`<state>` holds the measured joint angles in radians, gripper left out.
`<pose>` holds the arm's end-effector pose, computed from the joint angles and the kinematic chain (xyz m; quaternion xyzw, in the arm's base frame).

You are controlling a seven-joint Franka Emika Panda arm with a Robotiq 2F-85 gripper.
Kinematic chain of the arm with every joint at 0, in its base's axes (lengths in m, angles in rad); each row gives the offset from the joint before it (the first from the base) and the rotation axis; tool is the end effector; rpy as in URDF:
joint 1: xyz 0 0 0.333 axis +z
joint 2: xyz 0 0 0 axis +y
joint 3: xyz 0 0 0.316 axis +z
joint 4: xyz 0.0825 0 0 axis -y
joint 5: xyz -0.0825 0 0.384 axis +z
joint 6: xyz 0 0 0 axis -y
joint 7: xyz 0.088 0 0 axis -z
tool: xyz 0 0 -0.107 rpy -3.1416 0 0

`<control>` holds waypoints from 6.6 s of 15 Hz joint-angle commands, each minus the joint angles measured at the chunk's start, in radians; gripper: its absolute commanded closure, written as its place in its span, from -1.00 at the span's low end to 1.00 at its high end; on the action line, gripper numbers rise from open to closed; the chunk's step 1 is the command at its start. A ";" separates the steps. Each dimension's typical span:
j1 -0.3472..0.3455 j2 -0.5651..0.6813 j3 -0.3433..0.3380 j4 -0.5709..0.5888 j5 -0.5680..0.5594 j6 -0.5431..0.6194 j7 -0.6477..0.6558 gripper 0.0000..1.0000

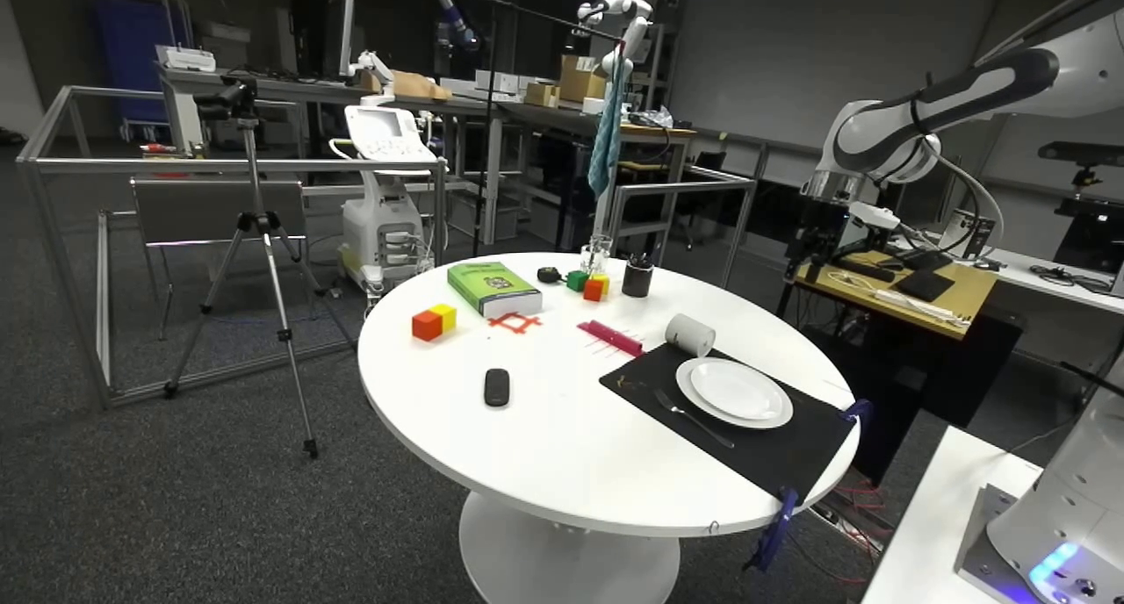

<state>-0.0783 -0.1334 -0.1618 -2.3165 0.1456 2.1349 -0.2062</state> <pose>0.4720 -0.1097 0.3925 -0.9956 0.0563 0.0090 0.0750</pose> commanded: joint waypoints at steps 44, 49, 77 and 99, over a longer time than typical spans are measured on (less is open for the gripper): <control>-0.221 0.779 0.140 0.620 0.142 0.204 -0.272 -1.00; -0.244 0.823 0.168 0.650 0.131 0.295 -0.295 -1.00; -0.281 0.975 0.197 0.793 0.039 0.253 -0.294 -1.00; -0.292 1.012 0.222 0.816 0.035 0.223 -0.310 -1.00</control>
<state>-0.3316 0.8627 0.0209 -1.5459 0.1854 2.4090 -0.4795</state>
